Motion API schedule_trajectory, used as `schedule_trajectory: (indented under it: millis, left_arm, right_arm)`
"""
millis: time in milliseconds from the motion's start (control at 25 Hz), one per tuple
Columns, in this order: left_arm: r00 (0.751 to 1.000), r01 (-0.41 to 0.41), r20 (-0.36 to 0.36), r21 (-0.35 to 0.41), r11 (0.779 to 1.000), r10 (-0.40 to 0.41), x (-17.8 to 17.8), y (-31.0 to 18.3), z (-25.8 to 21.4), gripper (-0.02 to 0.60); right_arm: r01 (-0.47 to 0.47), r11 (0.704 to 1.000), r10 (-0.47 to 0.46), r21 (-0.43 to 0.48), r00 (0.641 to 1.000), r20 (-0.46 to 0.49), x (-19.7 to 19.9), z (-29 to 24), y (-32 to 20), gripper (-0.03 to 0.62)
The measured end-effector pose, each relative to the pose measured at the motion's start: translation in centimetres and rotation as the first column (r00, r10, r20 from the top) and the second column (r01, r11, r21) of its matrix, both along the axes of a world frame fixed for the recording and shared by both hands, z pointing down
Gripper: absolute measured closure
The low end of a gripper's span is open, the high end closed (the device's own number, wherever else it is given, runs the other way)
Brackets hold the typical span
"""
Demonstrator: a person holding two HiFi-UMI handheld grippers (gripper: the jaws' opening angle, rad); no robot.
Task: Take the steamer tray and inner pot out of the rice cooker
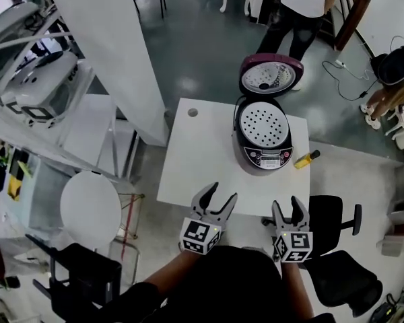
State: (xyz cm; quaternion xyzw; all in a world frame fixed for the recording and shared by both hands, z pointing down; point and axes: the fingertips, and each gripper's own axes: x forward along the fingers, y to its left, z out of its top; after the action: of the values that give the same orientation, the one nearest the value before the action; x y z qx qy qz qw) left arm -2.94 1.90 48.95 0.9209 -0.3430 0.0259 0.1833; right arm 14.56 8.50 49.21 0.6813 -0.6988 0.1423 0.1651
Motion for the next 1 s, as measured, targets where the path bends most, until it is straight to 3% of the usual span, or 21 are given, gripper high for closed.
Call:
schedule_trajectory:
  millis: [280,520,720,1000]
  left_arm:
    - [0.998,0.056,-0.023,-0.079,0.995,-0.058,0.5,-3.0,0.5,0.348]
    - [0.997,0.072,0.011,-0.077,0.994,-0.071,3.1,-6.1,0.5,0.348]
    - [0.995,0.101,0.001,-0.125,0.987,-0.102,6.3,-9.8,0.9,0.348]
    - [0.991,0.13,0.056,-0.119,0.984,-0.124,10.4,-15.0,2.0,0.348]
  right_arm:
    - [0.032,0.998,-0.031,-0.046,0.999,0.015,1.0,1.6,-2.1,0.37]
    - [0.042,0.998,-0.039,-0.041,0.998,0.056,4.5,2.5,-6.2,0.37]
    - [0.081,0.996,-0.079,-0.023,0.994,0.078,7.7,2.6,-11.5,0.37]
    - [0.098,0.995,-0.095,-0.02,0.991,0.096,12.8,3.2,-17.3,0.37]
